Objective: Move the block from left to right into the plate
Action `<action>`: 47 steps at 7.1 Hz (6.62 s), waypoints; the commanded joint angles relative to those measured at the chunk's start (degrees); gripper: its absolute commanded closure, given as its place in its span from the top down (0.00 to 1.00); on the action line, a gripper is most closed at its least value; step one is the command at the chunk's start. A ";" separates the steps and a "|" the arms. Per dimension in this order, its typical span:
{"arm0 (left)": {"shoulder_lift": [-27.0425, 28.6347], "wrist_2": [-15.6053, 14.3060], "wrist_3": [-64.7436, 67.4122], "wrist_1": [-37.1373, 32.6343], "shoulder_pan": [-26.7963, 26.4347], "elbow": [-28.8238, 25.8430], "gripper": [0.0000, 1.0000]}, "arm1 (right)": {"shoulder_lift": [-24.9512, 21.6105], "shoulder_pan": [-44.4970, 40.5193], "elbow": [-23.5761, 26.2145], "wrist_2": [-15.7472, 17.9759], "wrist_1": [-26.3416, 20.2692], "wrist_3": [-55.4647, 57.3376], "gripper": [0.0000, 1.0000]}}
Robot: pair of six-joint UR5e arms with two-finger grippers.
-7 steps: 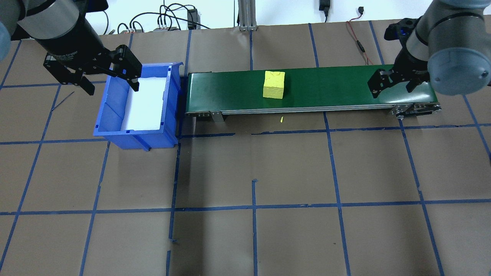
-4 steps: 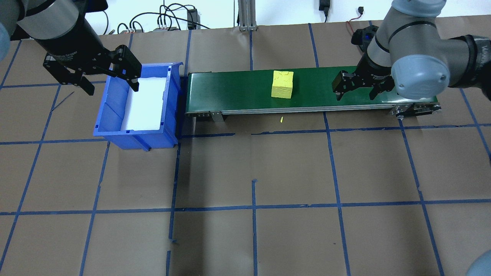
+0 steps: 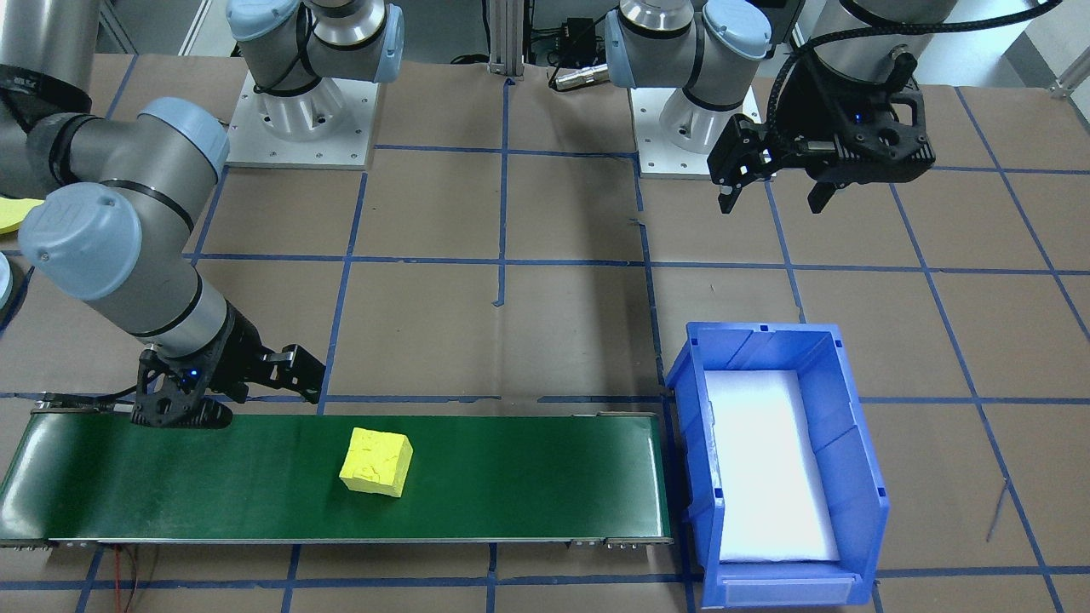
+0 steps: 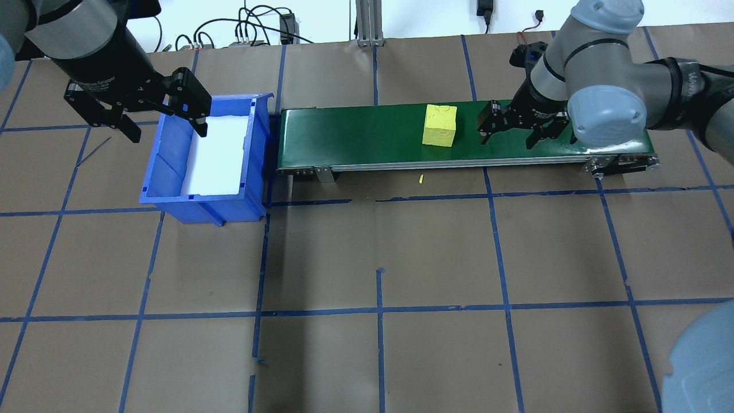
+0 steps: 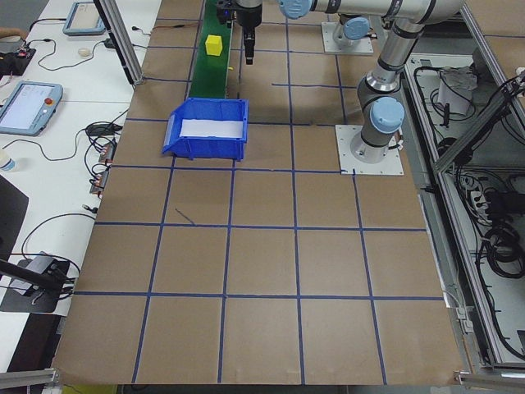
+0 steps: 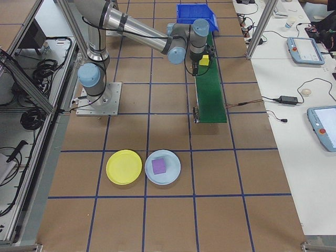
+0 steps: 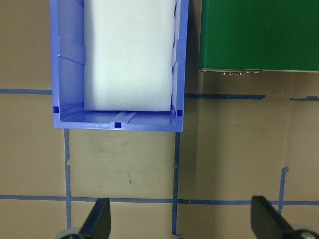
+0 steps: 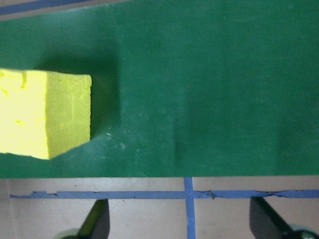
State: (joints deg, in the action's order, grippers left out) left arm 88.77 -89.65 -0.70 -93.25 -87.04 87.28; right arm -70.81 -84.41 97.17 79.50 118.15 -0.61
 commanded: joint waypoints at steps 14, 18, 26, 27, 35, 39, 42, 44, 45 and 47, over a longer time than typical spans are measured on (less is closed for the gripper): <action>0.00 0.00 0.00 0.26 0.02 0.09 1.00 | 2.81 1.16 -5.86 15.61 3.23 -21.08 0.32; 0.00 0.00 0.00 0.26 0.02 0.00 1.00 | -7.24 28.07 0.28 22.29 -3.54 -56.45 0.30; 0.00 0.00 0.00 0.18 -0.06 -0.09 1.00 | -8.21 72.71 16.36 10.88 -0.38 -85.88 0.31; 0.00 0.00 0.00 0.26 -0.06 -0.09 1.00 | -8.03 72.54 17.16 8.85 -0.55 -86.14 0.82; 0.00 -0.35 0.09 0.00 -0.15 0.09 1.00 | -14.27 30.45 10.67 13.58 -8.63 -47.83 1.00; -0.26 -1.32 1.23 -3.69 0.02 -1.32 1.00 | -23.11 5.77 3.41 9.66 -19.74 -15.41 1.00; -0.26 -1.32 1.23 -3.96 0.46 -1.41 1.00 | -25.17 2.95 -7.08 6.19 -32.52 -13.72 1.00; -0.18 -0.97 0.97 -3.78 0.46 -1.41 1.00 | -23.77 -5.38 -5.60 6.55 -31.32 -2.61 1.00; -0.18 -0.79 0.97 -3.69 0.29 -1.41 1.00 | -22.81 -6.37 -4.72 8.29 -28.88 -0.73 1.00; -0.18 -0.53 0.79 -3.60 0.46 -1.32 1.00 | -22.71 -6.38 -4.01 9.53 -28.94 -0.80 1.00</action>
State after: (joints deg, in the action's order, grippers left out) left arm 88.59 -90.29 0.23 -96.90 -86.64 85.92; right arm -93.68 -90.48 92.77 88.23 88.98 -1.80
